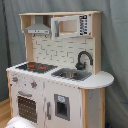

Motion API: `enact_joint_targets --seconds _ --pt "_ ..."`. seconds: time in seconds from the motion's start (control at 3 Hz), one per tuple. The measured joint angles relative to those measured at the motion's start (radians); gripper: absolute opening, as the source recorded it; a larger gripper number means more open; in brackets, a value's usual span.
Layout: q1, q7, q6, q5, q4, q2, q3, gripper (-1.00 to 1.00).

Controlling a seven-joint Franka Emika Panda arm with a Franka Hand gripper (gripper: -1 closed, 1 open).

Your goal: Play with the kitchen

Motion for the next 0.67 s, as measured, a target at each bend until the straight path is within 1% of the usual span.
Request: enact_joint_targets --seconds 0.33,0.67 --pt "0.018 -0.084 -0.058 -0.001 -0.004 0.0 -0.02 1.0" --pt "0.059 -0.143 -0.129 -0.001 -0.009 0.003 -0.061 1.0"
